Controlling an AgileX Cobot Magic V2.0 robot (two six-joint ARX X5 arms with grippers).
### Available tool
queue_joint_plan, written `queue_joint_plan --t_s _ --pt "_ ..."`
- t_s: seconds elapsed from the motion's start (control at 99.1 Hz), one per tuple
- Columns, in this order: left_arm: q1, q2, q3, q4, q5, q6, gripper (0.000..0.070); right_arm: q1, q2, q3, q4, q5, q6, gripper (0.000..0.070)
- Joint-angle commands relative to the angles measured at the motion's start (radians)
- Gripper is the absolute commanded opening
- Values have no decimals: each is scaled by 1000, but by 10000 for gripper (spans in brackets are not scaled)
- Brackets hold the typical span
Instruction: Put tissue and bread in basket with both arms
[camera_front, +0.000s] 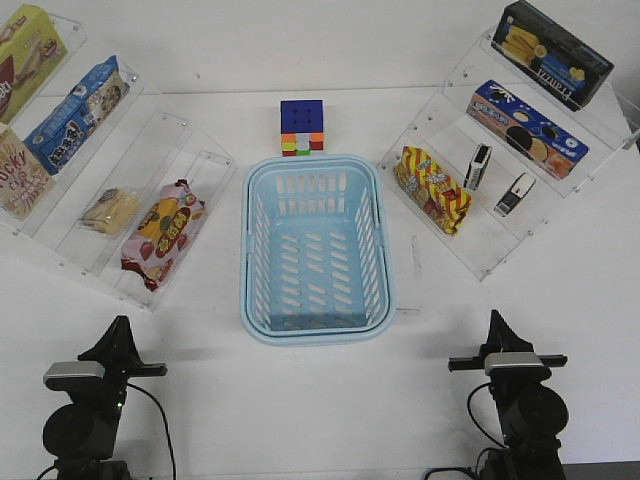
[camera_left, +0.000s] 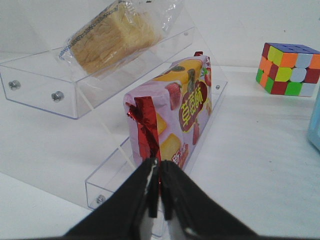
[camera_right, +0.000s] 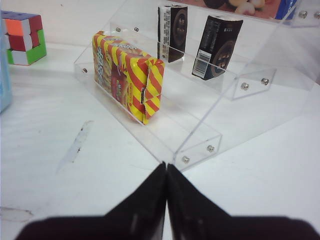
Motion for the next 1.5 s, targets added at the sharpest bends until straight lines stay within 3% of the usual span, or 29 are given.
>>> queue_joint_plan --t_s 0.0,0.767,0.858,0.999,1.181,1.362,1.423,1.493 --pt "1 -2 -20 16 1 -2 1 0 1 -2 11 0 15 1" --pt "1 -2 -20 17 1 -2 1 0 1 -2 16 -4 35 1" --pt "1 -2 -20 16 1 -2 0 0 1 -2 26 -4 107 1" --pt "1 -2 -20 16 1 -2 0 0 1 4 62 -6 380 1" --pt "1 -2 -20 16 1 -2 1 0 69 172 -9 0 415 0" --pt "1 -2 -20 16 1 -2 1 -1 379 429 -100 55 368 3" --pt "1 -2 -20 16 1 -2 1 -1 499 512 -113 52 327 90" --pt "1 -2 -20 16 1 -2 1 -1 629 605 -125 53 300 373"
